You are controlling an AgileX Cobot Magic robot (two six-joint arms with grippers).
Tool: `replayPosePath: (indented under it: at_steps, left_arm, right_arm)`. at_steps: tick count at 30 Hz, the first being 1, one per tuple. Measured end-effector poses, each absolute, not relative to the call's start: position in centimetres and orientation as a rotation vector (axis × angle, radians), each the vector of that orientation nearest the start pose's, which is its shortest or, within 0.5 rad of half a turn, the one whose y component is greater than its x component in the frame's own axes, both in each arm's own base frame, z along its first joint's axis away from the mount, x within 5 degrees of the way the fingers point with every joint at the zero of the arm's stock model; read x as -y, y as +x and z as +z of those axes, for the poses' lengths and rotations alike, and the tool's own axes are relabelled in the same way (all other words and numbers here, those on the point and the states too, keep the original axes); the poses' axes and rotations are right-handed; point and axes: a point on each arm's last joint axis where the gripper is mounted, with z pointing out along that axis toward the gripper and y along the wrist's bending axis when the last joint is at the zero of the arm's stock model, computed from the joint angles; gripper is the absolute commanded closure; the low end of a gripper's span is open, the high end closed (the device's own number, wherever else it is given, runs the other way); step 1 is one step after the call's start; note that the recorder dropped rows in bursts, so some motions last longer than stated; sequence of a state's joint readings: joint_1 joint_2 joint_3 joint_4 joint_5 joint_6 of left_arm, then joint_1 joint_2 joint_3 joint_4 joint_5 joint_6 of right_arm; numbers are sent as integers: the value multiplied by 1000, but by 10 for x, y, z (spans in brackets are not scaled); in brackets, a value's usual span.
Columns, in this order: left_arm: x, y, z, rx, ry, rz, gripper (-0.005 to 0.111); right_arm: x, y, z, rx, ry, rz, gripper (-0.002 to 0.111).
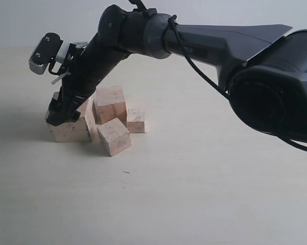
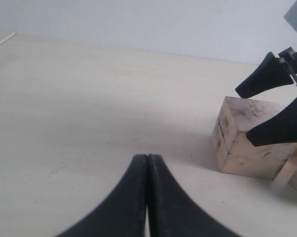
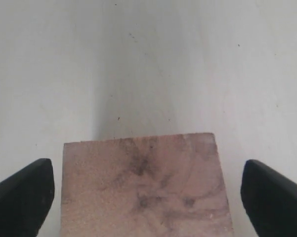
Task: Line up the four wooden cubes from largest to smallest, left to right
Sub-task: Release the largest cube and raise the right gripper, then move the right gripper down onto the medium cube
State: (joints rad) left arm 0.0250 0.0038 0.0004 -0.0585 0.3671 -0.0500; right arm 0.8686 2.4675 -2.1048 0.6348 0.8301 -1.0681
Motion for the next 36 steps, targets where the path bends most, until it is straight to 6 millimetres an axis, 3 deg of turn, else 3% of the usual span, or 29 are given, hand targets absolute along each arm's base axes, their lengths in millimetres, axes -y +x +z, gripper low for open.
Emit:
replayPosePath:
  at_steps: [4,8,9,13,15,18,26,32,36]
  left_arm:
    - [1,53,180,-1852,-106,-75,107]
    - [1,53,180,-1852,-106,-75,107]
    - [1,53,180,-1852,-106,-75,107]
    - [1,53,180,-1852,-106,-75,107]
    - [1,53,180,-1852,-106,-75,107]
    - [1,53,180,-1852,-106,-75,107]
    - [1,53,180,-1852,-106,-75,107]
    - [1,53,180,-1852,-106,-75,107]
    - [1,53,180,-1852,-106,-75,107]
  right_arm:
    - [-433,314,168,-1752,-1851,690,12]
    - [-430,309,201,-1710,-1834,697,18]
    - [-428,308,211,-1712,-1817,705,23]
    - [-421,306,240,-1756,-1742,677,60]
    - [-415,308,251,-1779,-1726,602,71]
    - [-406,312,254,-1808,-1744,455,77]
    - [-387,333,249,-1937,-1675,206,67]
    - [-363,366,252,-2128,-1312,220,69]
    - [-349,385,243,-2226,-1132,249,85]
